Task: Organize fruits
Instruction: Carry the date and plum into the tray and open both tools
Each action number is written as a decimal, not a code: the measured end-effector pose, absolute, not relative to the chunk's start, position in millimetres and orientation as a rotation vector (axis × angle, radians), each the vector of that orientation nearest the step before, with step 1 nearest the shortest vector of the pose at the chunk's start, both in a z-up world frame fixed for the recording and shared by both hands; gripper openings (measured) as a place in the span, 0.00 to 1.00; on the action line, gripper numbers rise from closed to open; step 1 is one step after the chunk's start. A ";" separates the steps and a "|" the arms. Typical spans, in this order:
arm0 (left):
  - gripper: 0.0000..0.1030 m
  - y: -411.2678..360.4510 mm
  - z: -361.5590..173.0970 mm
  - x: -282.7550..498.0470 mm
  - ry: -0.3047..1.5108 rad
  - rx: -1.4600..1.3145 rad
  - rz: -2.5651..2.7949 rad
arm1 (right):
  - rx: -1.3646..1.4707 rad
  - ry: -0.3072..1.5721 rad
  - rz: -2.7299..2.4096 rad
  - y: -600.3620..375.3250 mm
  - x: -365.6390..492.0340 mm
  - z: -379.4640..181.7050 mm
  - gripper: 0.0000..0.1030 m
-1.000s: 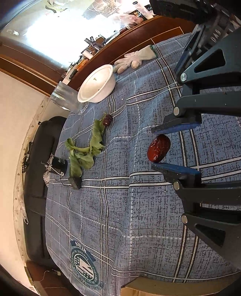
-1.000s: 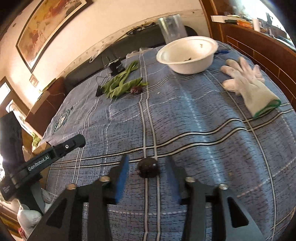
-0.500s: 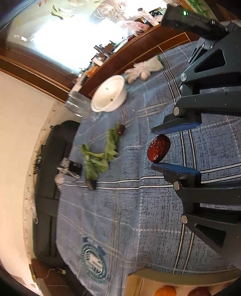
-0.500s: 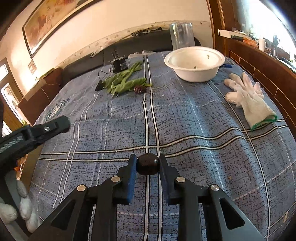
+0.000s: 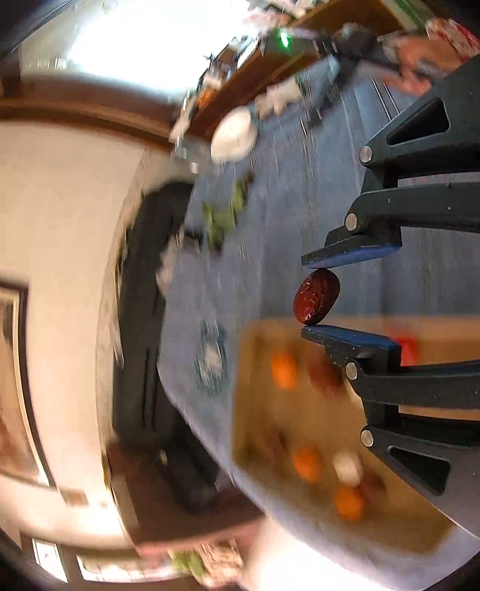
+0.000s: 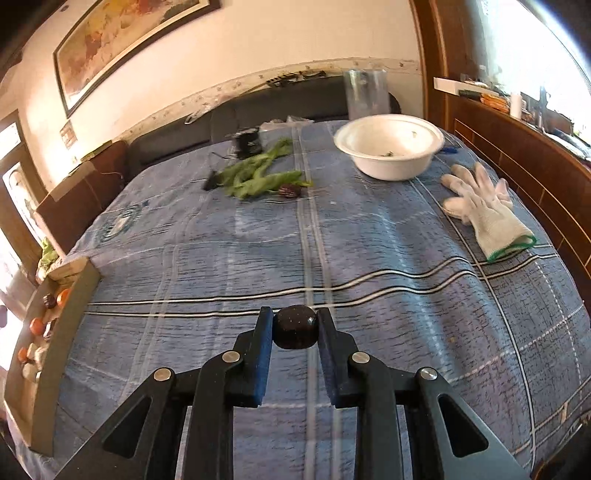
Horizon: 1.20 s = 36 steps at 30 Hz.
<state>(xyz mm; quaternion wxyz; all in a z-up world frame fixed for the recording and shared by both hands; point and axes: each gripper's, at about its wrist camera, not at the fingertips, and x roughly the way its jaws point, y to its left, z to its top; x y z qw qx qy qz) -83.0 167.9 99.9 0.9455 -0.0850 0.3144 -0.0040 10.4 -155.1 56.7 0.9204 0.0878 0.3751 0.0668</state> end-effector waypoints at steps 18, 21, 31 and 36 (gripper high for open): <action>0.30 285.3 43.6 -118.0 0.805 -0.224 0.219 | -0.039 0.779 0.749 96.3 -90.2 99.1 0.26; 0.30 291.5 35.7 -120.5 0.832 -0.241 0.225 | -0.065 0.820 0.772 118.2 -90.0 85.1 0.26; 0.30 292.5 24.2 -119.9 0.855 -0.263 0.209 | -0.124 0.894 0.758 142.1 -84.3 55.5 0.27; 0.42 291.6 32.2 -124.8 0.828 -0.274 0.201 | -0.152 0.890 0.758 148.4 -88.3 53.0 0.27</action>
